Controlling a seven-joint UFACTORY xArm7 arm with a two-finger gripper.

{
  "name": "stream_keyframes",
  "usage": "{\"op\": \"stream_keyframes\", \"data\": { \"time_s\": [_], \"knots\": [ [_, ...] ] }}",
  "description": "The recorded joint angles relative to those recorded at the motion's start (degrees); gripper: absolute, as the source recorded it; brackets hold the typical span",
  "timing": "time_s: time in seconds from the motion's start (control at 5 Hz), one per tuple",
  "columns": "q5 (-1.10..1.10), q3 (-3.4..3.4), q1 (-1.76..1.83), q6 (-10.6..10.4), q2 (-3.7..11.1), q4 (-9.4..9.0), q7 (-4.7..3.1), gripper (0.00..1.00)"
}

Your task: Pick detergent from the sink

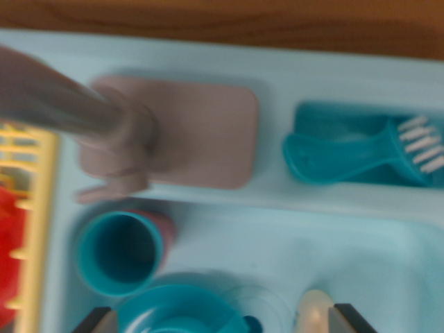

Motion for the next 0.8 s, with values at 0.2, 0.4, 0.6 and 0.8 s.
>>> {"op": "stream_keyframes", "data": {
  "time_s": [0.2, 0.4, 0.6, 0.8],
  "knots": [
    [0.20, -0.56, -0.45, -2.53, 0.49, -2.12, -1.10, 0.00],
    [0.20, -0.56, -0.45, -2.53, 0.49, -2.12, -1.10, 0.00],
    [0.39, -1.08, -0.87, -4.92, 0.96, -4.13, -2.15, 0.00],
    [0.39, -1.08, -0.87, -4.92, 0.96, -4.13, -2.15, 0.00]
  ]
}}
